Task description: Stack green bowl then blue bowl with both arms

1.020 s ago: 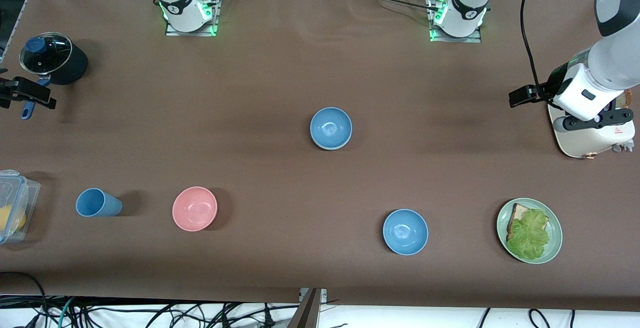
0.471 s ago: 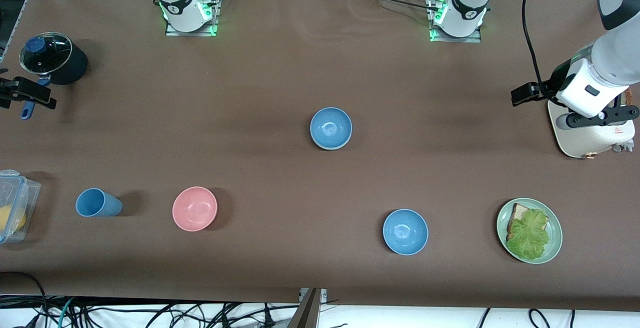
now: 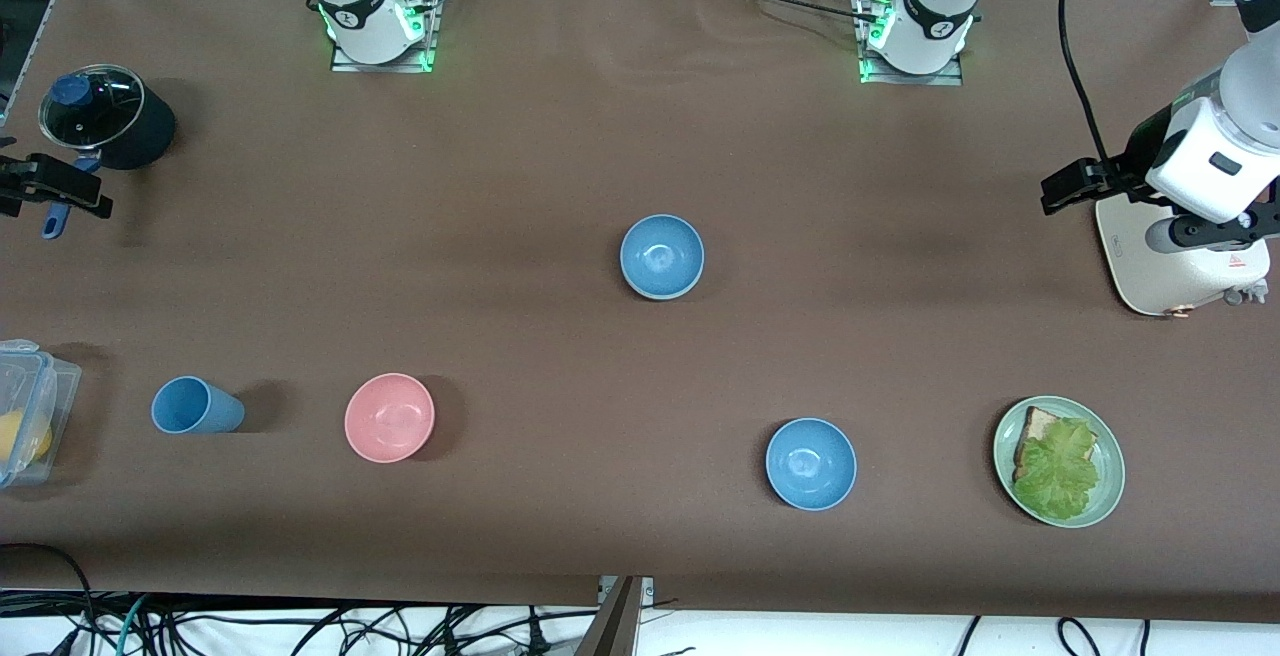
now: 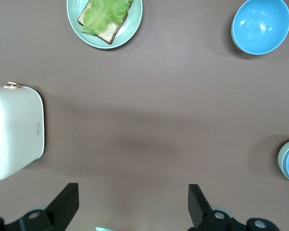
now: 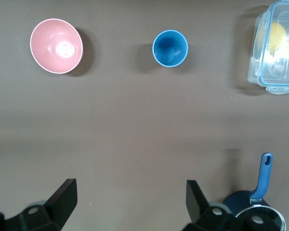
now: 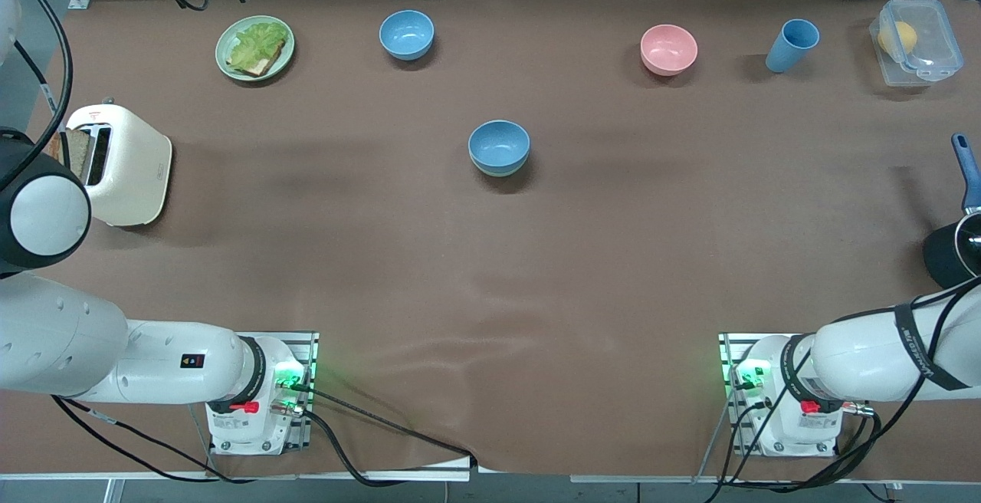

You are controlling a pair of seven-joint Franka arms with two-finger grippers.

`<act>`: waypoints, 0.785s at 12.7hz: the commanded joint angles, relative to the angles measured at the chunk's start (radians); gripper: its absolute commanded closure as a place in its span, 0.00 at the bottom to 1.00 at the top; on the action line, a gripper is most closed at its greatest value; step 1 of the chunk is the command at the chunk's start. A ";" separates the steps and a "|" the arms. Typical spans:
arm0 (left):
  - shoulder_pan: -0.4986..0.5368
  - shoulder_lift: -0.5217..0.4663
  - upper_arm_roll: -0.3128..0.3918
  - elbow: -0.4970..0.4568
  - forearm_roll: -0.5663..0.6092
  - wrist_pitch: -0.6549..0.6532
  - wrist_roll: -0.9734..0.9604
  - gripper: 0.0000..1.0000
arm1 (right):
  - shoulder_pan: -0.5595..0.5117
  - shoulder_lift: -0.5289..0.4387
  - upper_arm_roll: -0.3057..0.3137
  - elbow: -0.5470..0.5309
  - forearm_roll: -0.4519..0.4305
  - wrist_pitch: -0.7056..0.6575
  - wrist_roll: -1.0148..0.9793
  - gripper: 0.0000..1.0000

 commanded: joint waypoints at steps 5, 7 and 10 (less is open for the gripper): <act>-0.005 0.030 0.001 0.054 0.027 0.014 0.004 0.00 | -0.008 -0.009 0.009 -0.008 -0.012 0.007 -0.010 0.00; -0.005 0.028 -0.002 0.054 0.025 0.019 0.004 0.00 | -0.009 -0.007 0.009 -0.008 -0.010 0.007 -0.009 0.00; -0.005 0.028 -0.004 0.054 0.025 0.019 0.004 0.00 | -0.009 -0.007 0.009 -0.008 -0.009 0.007 -0.009 0.00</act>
